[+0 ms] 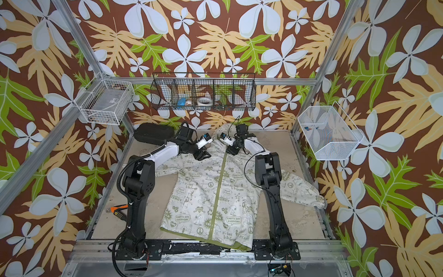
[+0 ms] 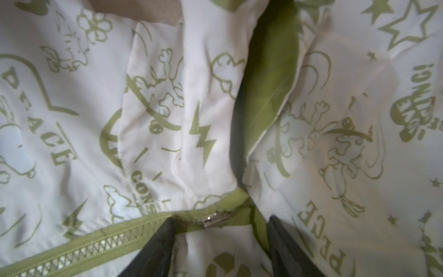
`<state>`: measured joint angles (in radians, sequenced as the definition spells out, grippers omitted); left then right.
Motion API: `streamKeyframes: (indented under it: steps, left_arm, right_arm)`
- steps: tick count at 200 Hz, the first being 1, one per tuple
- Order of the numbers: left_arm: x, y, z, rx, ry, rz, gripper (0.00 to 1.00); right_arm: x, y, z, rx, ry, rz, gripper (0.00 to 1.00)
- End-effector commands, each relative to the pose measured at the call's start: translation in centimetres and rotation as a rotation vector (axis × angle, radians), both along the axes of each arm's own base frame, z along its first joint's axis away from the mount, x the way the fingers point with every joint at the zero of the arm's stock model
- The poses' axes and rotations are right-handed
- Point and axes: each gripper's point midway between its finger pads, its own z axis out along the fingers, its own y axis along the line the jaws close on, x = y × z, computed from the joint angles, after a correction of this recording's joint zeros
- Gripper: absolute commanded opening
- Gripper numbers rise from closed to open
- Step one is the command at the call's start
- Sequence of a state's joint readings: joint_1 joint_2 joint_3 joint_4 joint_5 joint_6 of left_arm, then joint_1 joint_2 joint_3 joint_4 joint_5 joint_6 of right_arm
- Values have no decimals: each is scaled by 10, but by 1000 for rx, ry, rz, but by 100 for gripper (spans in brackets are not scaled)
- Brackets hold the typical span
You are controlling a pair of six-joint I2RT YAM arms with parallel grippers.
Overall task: Unzip the jacket
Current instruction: Flatten out the jacket at the center of the board.
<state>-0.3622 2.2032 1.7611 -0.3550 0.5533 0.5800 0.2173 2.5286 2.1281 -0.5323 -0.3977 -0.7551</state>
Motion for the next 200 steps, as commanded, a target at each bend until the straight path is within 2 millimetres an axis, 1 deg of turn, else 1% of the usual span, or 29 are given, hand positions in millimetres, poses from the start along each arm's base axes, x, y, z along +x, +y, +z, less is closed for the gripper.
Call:
streamKeyframes:
  steps: [1, 15, 20, 33, 41, 49, 52, 59, 69, 75, 85, 88, 91, 97, 105, 119, 128, 135, 137, 139, 156, 159, 165, 175, 183, 200]
  left_arm:
    - [5, 2, 6, -6, -23, 25, 66]
    - [8, 3, 7, -7, -33, 49, 66]
    - [10, 4, 10, -11, -40, 59, 65]
    - [14, 6, 16, -20, -63, 94, 65]
    - [17, 8, 22, -33, -80, 123, 65]
    - [20, 10, 29, -54, -91, 154, 66]
    - [20, 10, 32, -63, -94, 164, 66]
    - [24, 12, 39, -87, -101, 195, 69]
    - [29, 16, 49, -138, -99, 268, 74]
    - [34, 20, 54, -172, -89, 329, 75]
    - [41, 27, 58, -225, -53, 442, 78]
    - [44, 30, 59, -240, -37, 482, 79]
    - [46, 33, 58, -251, -19, 519, 80]
    - [49, 37, 58, -288, 44, 592, 84]
    - [49, 38, 55, -325, 139, 642, 84]
    - [43, 37, 40, -332, 315, 724, 82]
    - [34, 35, 29, -335, 414, 754, 81]
    - [25, 33, 25, -358, 476, 766, 80]
    - [23, 33, 25, -368, 491, 769, 80]
    - [21, 33, 24, -377, 504, 774, 80]
    - [3, 28, 31, -462, 570, 784, 79]
    - [1, 28, 34, -475, 575, 783, 79]
    - [-3, 27, 41, -501, 584, 780, 79]
    - [-7, 24, 51, -526, 596, 780, 79]
    - [-9, 20, 54, -520, 616, 781, 79]
    - [-14, 4, 63, -517, 668, 749, 79]
  right_arm:
    - [-35, -3, -37, -38, 163, 12, 48]
    - [-46, 1, -39, -39, 191, 21, 31]
    - [-48, 3, -36, -42, 191, 17, 24]
    - [-47, 2, -28, -71, 164, -26, 16]
    - [-45, 0, -18, -88, 120, -61, 12]
    - [-44, -2, -8, -101, 64, -88, 11]
    - [-42, -2, 2, -101, 27, -99, 11]
    - [-42, -4, 13, -105, -37, -123, 8]
    - [-42, -4, 35, -90, -136, -154, 5]
    - [-40, -6, 48, -76, -193, -187, 0]
    - [-40, -10, 68, -62, -280, -237, 0]
    - [-42, -11, 70, -63, -295, -243, 0]
    - [-42, -11, 78, -59, -330, -249, 0]
    - [-46, -13, 86, -63, -385, -264, 0]
    - [-53, -13, 96, -70, -456, -268, 0]
    - [-66, -13, 107, -79, -553, -264, 0]
    - [-73, -12, 113, -74, -602, -260, 0]
    - [-80, -11, 115, -70, -636, -258, 0]
    - [-81, -11, 120, -67, -655, -264, 0]
    - [-83, -11, 120, -67, -663, -264, 0]
    - [-98, -11, 128, -58, -736, -251, 0]
    - [-99, -11, 132, -57, -756, -256, 0]
    - [-104, -11, 134, -62, -783, -250, 0]
    - [-110, -11, 142, -56, -831, -239, 0]
    - [-114, -10, 148, -44, -866, -233, 0]
    - [-118, -4, 154, -41, -894, -198, 0]
